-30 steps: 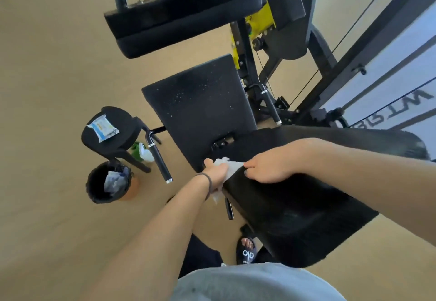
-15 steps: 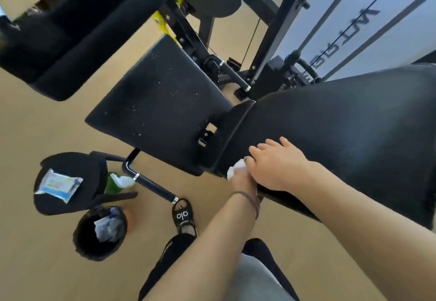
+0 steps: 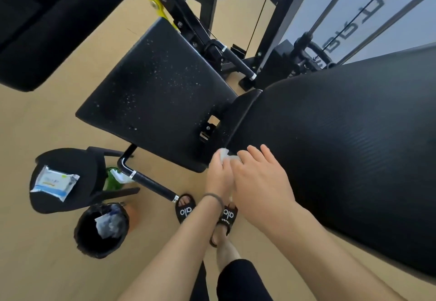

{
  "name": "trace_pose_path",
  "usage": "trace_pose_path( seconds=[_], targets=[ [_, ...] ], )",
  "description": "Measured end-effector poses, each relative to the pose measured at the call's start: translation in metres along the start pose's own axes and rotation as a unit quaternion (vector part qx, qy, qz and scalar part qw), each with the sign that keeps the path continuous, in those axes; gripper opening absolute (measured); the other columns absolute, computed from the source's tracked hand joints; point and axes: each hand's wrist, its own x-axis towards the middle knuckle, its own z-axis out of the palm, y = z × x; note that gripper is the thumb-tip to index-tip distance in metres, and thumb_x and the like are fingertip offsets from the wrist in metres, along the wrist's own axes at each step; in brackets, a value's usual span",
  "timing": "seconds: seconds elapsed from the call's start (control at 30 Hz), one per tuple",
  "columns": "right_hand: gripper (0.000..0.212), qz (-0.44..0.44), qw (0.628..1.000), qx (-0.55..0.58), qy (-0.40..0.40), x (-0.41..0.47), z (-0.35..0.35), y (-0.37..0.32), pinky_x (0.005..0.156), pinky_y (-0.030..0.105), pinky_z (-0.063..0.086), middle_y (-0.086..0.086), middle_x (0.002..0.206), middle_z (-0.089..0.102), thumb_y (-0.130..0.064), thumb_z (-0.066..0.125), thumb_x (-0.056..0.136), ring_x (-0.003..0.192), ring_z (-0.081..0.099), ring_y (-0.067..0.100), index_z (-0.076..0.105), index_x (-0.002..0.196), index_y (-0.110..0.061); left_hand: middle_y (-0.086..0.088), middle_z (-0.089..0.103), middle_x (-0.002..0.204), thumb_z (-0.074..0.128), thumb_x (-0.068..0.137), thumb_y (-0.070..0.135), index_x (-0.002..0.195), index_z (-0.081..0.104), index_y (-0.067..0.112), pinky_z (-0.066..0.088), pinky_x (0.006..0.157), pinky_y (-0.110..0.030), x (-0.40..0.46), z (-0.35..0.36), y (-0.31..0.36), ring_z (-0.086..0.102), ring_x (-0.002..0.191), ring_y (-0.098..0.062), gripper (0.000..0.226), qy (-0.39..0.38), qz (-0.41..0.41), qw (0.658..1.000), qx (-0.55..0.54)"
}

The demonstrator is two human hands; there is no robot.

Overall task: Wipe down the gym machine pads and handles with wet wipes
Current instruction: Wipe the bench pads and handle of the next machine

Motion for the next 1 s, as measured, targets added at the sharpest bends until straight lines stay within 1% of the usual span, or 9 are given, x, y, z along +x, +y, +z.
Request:
trace_pose_path(
  seconds=[0.17, 0.33, 0.57, 0.67, 0.73, 0.8, 0.87, 0.93, 1.0],
  targets=[
    [0.062, 0.009, 0.998, -0.033, -0.06, 0.022, -0.002, 0.0, 0.127, 0.048, 0.004, 0.01, 0.16, 0.034, -0.033, 0.05, 0.102, 0.154, 0.015, 0.032, 0.029, 0.156, -0.011, -0.002, 0.053, 0.143, 0.034, 0.108, 0.033, 0.15, 0.04, 0.034, 0.043, 0.111, -0.044, 0.043, -0.014, 0.005, 0.052, 0.129, -0.02, 0.043, -0.13, 0.059, 0.988, 0.05],
    [0.058, -0.006, 0.995, -0.049, -0.084, 0.079, 0.013, 0.004, 0.125, 0.046, 0.014, 0.008, 0.156, 0.04, -0.034, 0.048, 0.102, 0.149, 0.026, 0.03, 0.035, 0.153, -0.011, 0.006, 0.022, 0.16, 0.043, 0.103, 0.043, 0.128, 0.048, 0.063, 0.029, 0.119, -0.048, 0.078, -0.023, -0.018, 0.026, 0.143, -0.025, 0.032, -0.09, 0.056, 0.992, 0.075],
    [0.052, -0.138, 0.972, -0.105, -0.156, 0.146, 0.028, 0.008, 0.127, 0.042, 0.004, 0.002, 0.164, 0.031, -0.034, 0.04, 0.106, 0.155, 0.015, 0.021, 0.036, 0.155, -0.018, 0.006, 0.017, 0.165, 0.053, 0.099, 0.015, 0.155, 0.026, 0.038, 0.02, 0.121, -0.05, 0.108, -0.036, -0.036, 0.015, 0.151, -0.027, 0.067, -0.137, 0.083, 0.953, 0.257],
    [0.048, -0.16, 0.973, -0.066, -0.15, 0.16, 0.039, 0.012, 0.124, 0.041, 0.016, 0.0, 0.151, 0.051, -0.036, 0.03, 0.106, 0.142, 0.039, 0.019, 0.047, 0.149, -0.022, 0.011, 0.026, 0.161, 0.063, 0.087, 0.047, 0.142, 0.04, 0.049, 0.031, 0.118, -0.047, 0.11, -0.037, -0.042, 0.032, 0.146, -0.021, 0.06, -0.157, 0.02, 0.983, 0.094],
    [0.049, -0.165, 0.972, -0.06, -0.153, 0.164, 0.043, 0.017, 0.119, 0.039, 0.024, 0.0, 0.137, 0.06, -0.043, 0.024, 0.106, 0.131, 0.049, 0.019, 0.051, 0.142, -0.027, 0.013, 0.037, 0.151, 0.06, 0.082, 0.073, 0.137, 0.042, 0.052, 0.052, 0.096, -0.031, 0.107, -0.038, -0.045, 0.052, 0.127, -0.011, 0.061, -0.164, -0.068, 0.98, -0.085],
    [0.054, -0.173, 0.967, -0.084, -0.167, 0.166, 0.046, 0.02, 0.119, 0.041, 0.025, 0.002, 0.143, 0.055, -0.052, 0.017, 0.105, 0.136, 0.045, 0.021, 0.039, 0.152, -0.035, 0.018, 0.032, 0.151, 0.048, 0.1, 0.054, 0.154, 0.019, 0.043, 0.051, 0.078, -0.015, 0.108, -0.042, -0.051, 0.049, 0.124, -0.002, 0.062, -0.2, -0.079, 0.964, -0.158],
    [0.059, -0.179, 0.96, -0.115, -0.179, 0.168, 0.045, 0.017, 0.122, 0.042, 0.02, 0.005, 0.152, 0.047, -0.055, 0.013, 0.104, 0.143, 0.038, 0.022, 0.023, 0.159, -0.036, 0.013, 0.018, 0.162, 0.059, 0.099, 0.027, 0.159, 0.007, 0.036, 0.05, 0.096, -0.023, 0.11, -0.047, -0.06, 0.033, 0.142, -0.006, 0.08, -0.184, -0.041, 0.967, -0.17],
    [0.062, -0.178, 0.952, -0.164, -0.187, 0.172, 0.043, 0.016, 0.124, 0.045, 0.014, 0.011, 0.155, 0.043, -0.057, 0.009, 0.103, 0.145, 0.035, 0.026, 0.021, 0.16, -0.036, 0.008, 0.02, 0.164, 0.059, 0.092, 0.014, 0.158, 0.018, 0.03, 0.038, 0.114, -0.036, 0.108, -0.053, -0.072, 0.026, 0.149, -0.013, 0.08, -0.142, -0.035, 0.972, -0.186],
    [0.065, -0.164, 0.941, -0.223, -0.195, 0.177, 0.042, 0.016, 0.125, 0.049, 0.01, 0.018, 0.161, 0.031, -0.062, 0.005, 0.101, 0.149, 0.026, 0.033, 0.025, 0.158, -0.037, 0.008, 0.032, 0.158, 0.048, 0.092, 0.013, 0.154, 0.031, 0.029, 0.037, 0.105, -0.028, 0.103, -0.052, -0.08, 0.032, 0.143, -0.011, 0.067, -0.072, -0.057, 0.971, -0.223]
  ],
)
